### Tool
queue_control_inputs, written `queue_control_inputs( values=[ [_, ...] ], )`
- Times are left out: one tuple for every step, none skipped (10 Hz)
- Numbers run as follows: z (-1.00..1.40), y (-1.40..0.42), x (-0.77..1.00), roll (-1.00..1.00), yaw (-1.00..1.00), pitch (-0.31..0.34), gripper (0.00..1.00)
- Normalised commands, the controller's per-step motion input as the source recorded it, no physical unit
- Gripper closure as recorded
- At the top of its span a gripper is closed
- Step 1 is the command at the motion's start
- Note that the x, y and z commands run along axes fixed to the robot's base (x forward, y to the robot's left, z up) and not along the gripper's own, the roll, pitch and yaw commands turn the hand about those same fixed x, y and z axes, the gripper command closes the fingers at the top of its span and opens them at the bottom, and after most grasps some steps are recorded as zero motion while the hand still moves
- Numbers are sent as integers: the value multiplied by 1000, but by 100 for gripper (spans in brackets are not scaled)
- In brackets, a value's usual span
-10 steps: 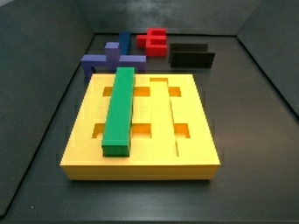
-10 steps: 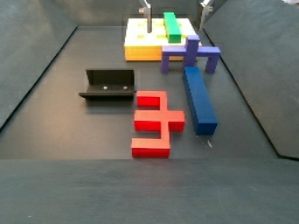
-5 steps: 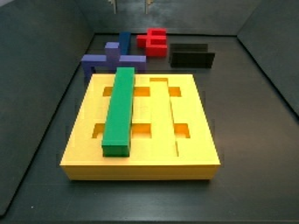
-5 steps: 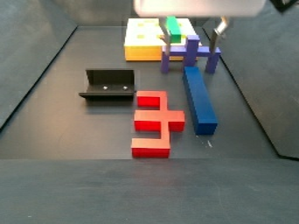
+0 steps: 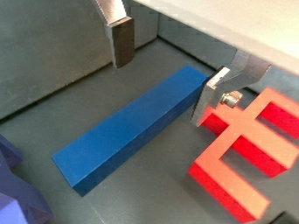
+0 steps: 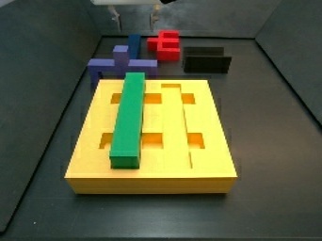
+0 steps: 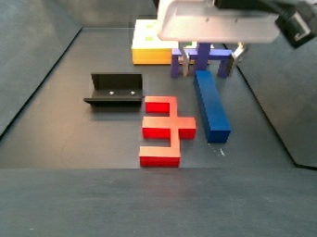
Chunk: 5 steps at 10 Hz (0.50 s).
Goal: Pick up the blue object. Move up. Move to above the board. Insert the blue object.
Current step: Pick up the blue object.
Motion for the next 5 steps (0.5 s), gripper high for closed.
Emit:
queue_control_inputs(
  values=[
    [-597,-29,-83,0,-6,-36,0],
    [-489,-51,-180,0,0,-131,0],
    [-471,-20,-151,0,0,-120,0],
    [-417,0,-109,0,0,-107,0],
    [-340,0,-100,-37,0,-63,0]
  ],
)
